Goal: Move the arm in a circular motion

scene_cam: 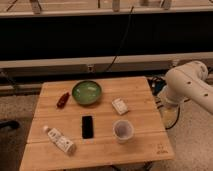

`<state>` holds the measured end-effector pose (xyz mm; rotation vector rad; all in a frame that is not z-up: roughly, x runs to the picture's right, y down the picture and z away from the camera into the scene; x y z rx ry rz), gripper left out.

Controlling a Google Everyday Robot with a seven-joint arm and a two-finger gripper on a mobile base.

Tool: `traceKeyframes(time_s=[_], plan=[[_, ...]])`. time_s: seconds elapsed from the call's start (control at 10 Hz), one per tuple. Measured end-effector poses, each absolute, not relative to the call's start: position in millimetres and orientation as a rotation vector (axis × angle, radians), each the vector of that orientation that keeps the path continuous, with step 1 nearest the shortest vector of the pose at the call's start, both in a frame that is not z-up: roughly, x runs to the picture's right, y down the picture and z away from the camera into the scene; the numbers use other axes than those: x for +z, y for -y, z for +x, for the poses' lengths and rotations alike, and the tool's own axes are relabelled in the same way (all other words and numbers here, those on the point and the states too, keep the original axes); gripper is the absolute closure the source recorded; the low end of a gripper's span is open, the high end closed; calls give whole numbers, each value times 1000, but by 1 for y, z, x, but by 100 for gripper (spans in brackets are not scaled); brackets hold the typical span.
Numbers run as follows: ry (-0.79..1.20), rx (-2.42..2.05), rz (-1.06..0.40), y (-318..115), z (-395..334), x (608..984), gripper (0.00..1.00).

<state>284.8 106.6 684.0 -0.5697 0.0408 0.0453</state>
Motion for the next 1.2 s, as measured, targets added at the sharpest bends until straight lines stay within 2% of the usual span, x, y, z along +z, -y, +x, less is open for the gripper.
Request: traceKeyframes(time_s=[0.6,1.2], plan=[[-44,32,-565,-103,279,687,20],[-30,-50,-532,-64,201,710,20]])
